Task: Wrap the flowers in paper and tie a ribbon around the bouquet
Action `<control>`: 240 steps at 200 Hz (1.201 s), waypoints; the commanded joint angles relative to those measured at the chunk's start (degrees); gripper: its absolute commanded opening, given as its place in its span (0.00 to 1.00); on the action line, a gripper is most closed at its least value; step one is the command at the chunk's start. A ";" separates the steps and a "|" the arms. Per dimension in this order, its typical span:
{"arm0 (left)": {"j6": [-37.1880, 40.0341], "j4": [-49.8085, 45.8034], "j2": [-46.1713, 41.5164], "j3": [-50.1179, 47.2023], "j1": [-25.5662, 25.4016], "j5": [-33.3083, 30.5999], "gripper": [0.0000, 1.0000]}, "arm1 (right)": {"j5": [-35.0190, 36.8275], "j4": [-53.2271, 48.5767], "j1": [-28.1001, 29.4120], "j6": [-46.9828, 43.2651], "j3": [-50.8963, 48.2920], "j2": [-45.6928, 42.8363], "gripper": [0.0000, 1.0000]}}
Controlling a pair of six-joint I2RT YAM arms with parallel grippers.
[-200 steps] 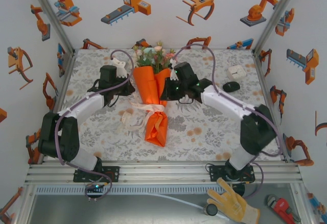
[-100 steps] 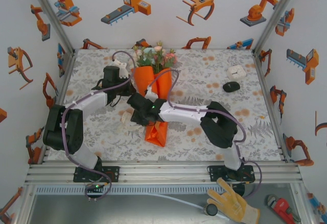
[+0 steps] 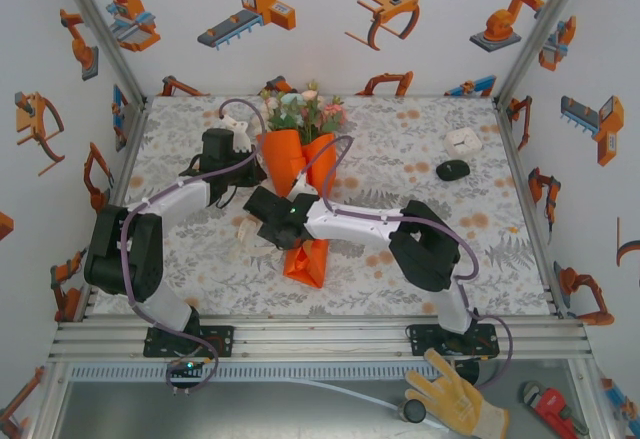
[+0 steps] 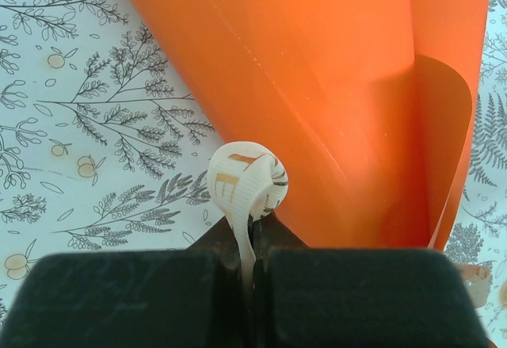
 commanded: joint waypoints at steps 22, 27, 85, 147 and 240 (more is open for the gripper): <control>-0.24 0.88 -1.28 1.13 -0.11 0.79 0.00 | 4.31 -1.98 -0.18 2.59 3.15 2.51 0.38; -0.18 0.85 -1.26 1.20 -0.10 0.74 0.00 | 4.02 -2.06 -0.22 2.82 3.13 2.67 0.39; -0.23 0.83 -1.17 1.14 -0.07 0.75 0.00 | 1.73 -3.98 -0.18 4.59 2.82 3.64 0.43; -0.23 0.70 -1.32 1.14 -0.09 0.67 0.00 | 0.30 -3.99 -0.20 5.51 2.82 4.86 0.43; -0.11 0.79 -1.60 0.79 -0.08 0.46 0.00 | 2.76 -1.52 -0.35 4.18 0.68 4.69 0.12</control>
